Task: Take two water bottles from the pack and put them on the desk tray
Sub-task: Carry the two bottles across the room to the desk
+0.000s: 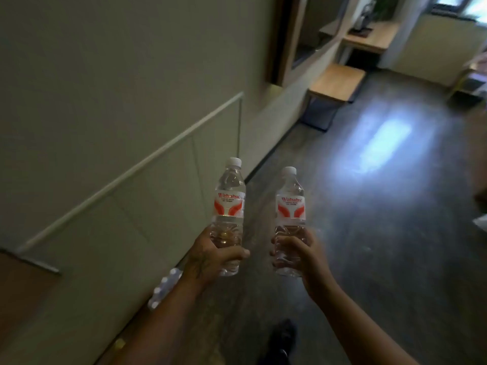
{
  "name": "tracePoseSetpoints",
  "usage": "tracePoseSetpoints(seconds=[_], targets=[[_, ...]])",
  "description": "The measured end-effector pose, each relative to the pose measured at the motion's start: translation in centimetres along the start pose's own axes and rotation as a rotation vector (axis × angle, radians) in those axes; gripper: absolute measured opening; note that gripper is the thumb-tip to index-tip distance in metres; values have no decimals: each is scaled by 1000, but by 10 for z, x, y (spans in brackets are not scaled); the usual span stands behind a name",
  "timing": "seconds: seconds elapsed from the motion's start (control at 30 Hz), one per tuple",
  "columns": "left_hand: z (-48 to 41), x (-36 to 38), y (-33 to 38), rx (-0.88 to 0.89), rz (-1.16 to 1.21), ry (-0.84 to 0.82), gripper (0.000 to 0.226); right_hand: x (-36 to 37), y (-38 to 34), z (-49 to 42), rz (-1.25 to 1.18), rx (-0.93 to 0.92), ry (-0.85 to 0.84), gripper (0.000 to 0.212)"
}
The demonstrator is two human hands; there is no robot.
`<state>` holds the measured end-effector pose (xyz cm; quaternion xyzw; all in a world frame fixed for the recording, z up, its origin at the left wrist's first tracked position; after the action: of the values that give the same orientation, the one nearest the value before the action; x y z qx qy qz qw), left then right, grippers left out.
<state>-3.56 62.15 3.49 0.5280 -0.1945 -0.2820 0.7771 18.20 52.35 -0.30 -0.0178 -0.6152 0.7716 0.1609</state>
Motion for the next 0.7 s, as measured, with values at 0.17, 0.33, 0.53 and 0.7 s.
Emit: tracePoseSetpoints(seconds=[0.17, 0.33, 0.53, 0.7], targets=[[-27, 82, 6, -17, -63, -189, 65, -69, -10, 69, -32, -35, 227, 71], [-38, 181, 15, 12, -116, -392, 50, -139, -10, 138, -111, -78, 419, 72], [-45, 276, 16, 4, -188, -535, 65, -212, 3, 183, -185, -84, 540, 64], [-61, 330, 16, -30, -219, -555, 58, -269, 11, 196, -216, -79, 564, 68]])
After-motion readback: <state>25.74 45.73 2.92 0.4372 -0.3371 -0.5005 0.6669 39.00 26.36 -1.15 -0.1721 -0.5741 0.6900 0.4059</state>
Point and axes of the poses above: each hand's wrist, its own z-axis away from the middle knuckle, its own x-axis out of the palm, y = z × x, the point moved 5 cm from there along -z, towards the middle knuckle, and after that the axes turned 14 degrees about -y, right-handed, at the moved point
